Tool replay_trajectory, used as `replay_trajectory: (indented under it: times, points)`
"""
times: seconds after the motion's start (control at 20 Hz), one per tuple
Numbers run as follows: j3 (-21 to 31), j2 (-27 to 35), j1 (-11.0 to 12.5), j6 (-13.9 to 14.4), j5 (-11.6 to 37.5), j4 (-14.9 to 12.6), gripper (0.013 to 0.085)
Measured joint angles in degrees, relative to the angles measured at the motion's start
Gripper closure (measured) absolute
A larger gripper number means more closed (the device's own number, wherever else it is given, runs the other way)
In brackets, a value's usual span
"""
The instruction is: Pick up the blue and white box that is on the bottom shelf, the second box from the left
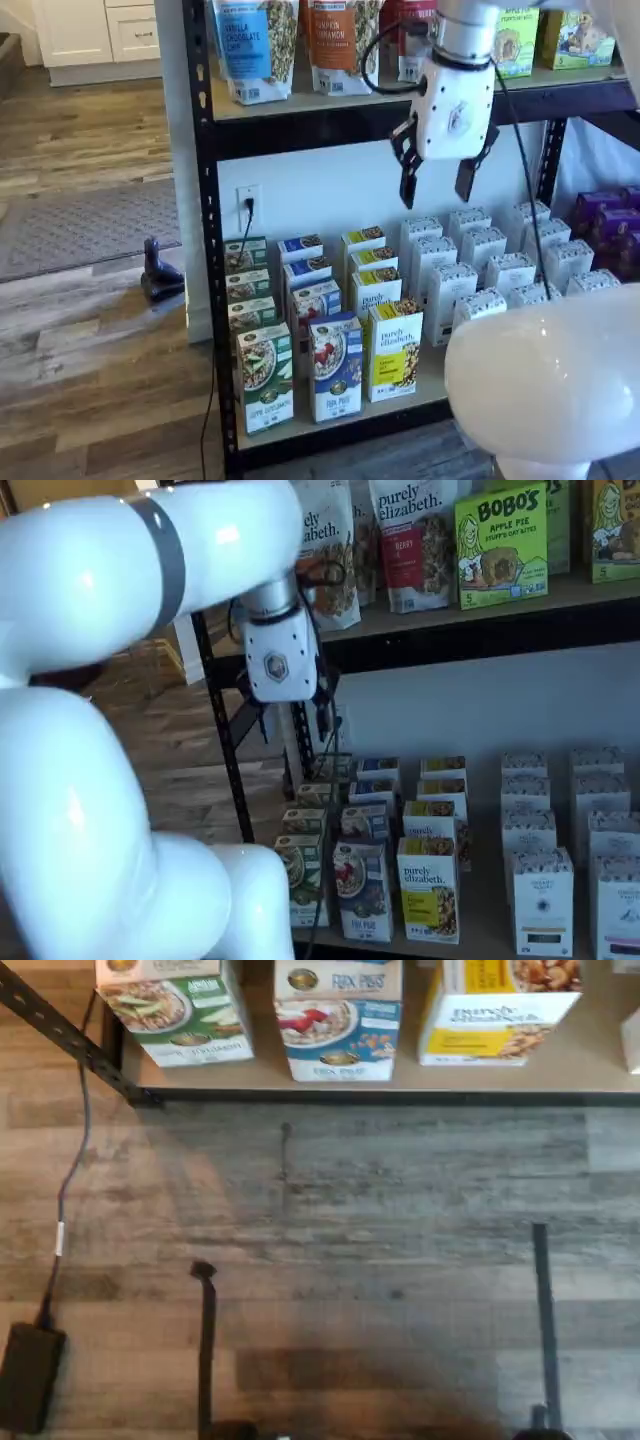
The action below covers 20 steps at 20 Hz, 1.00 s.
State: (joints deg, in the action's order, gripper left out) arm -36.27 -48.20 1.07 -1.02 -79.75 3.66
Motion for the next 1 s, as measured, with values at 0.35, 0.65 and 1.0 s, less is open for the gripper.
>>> replay_trajectory:
  times: [0.35,0.65,1.0]
  points:
    - [5.4,3.6,-2.1,1.4,8.5,0.4,0.013]
    - [10.1,6.9,-5.7,5.6,19.1,-2.1,0.013]
    - [11.2,13.9,-7.8,8.0,25.4,-2.8,0.013]
